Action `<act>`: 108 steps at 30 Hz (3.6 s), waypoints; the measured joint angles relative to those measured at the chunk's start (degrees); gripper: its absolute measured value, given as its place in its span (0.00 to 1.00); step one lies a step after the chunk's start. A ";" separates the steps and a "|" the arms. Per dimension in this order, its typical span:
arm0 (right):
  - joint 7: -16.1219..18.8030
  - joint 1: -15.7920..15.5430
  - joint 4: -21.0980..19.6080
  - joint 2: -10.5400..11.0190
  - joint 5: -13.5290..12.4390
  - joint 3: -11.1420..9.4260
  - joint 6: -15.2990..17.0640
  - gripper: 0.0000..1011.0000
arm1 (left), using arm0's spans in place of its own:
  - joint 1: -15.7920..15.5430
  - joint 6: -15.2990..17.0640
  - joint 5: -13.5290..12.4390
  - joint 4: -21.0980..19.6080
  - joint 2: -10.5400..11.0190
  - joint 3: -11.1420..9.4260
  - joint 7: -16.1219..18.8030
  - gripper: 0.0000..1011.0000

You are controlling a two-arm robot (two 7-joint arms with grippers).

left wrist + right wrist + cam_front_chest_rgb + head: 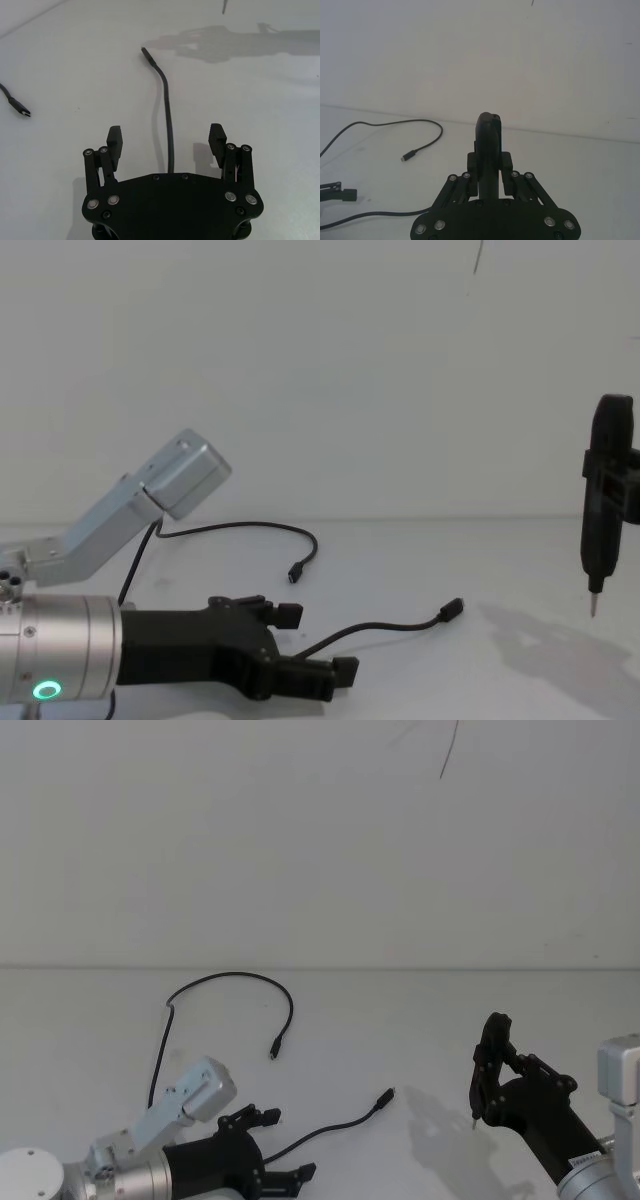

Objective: Pick up the data cable with the one hand.

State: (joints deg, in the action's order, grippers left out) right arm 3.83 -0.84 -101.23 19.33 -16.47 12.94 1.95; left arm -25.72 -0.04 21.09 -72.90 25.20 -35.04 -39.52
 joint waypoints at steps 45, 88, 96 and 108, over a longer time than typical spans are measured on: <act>0.00 0.00 0.00 0.00 0.00 0.00 0.00 0.27 | -6.01 0.66 3.56 10.36 -7.35 -2.83 -3.54 0.33; 0.00 0.00 0.00 0.00 0.01 0.00 0.00 0.27 | -3.26 -2.23 1.24 -5.34 4.44 -2.20 -5.88 0.04; 0.00 0.00 0.00 0.00 0.00 0.00 0.00 0.27 | -2.48 -1.31 1.84 -7.65 6.05 -1.85 -5.37 0.04; 0.12 0.29 -0.84 -1.27 -1.70 -1.16 0.13 0.27 | -1.95 -0.61 2.28 -9.32 7.27 -1.62 -5.03 0.04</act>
State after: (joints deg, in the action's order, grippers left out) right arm 3.95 -0.55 -102.07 18.06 -18.16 11.78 2.08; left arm -27.67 -0.65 23.37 -82.22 32.46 -36.66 -44.55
